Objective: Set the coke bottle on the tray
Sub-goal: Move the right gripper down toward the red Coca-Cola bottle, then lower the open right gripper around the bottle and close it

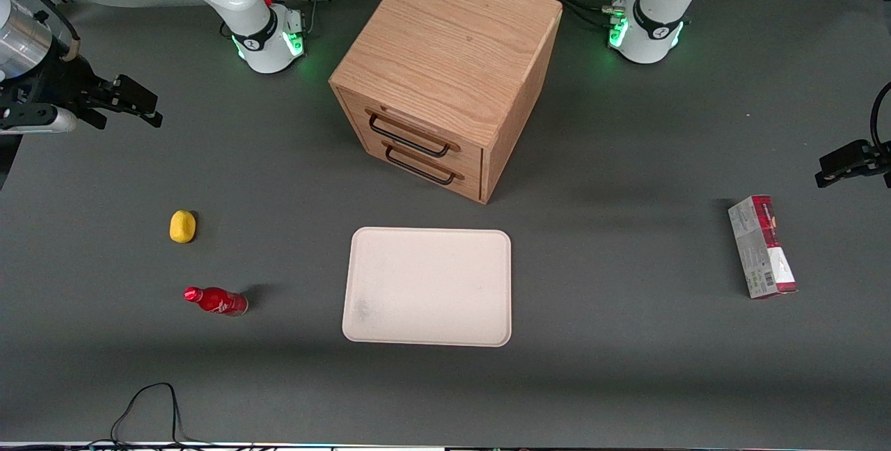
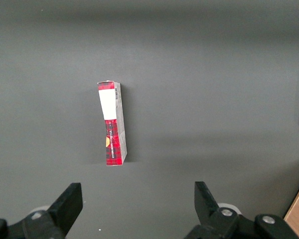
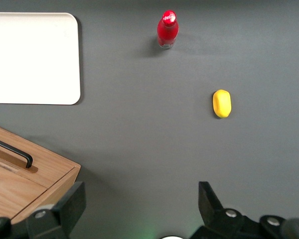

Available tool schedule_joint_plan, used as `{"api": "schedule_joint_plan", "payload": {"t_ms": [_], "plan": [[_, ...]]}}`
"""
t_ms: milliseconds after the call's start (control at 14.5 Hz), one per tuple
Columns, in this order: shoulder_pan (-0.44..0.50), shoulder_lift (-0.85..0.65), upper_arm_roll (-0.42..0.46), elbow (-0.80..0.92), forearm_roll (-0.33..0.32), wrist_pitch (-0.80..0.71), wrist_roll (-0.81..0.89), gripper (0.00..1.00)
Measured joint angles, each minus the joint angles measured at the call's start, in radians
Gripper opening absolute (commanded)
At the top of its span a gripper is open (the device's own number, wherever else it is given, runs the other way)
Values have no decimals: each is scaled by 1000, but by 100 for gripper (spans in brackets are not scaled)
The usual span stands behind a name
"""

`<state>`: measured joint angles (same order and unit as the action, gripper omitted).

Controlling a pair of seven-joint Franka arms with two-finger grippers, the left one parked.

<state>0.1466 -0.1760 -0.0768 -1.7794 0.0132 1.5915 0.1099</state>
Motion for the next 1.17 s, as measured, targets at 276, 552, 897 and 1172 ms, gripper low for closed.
{"api": "schedule_joint_plan", "payload": {"t_ms": [276, 552, 897, 1172], "plan": [[-1, 14, 0, 19, 0, 0, 6, 100], [-5, 153, -10, 195, 0, 15, -10, 100], [-13, 474, -34, 435, 0, 21, -99, 100], [-27, 631, -36, 480, 0, 118, -115, 100]]}}
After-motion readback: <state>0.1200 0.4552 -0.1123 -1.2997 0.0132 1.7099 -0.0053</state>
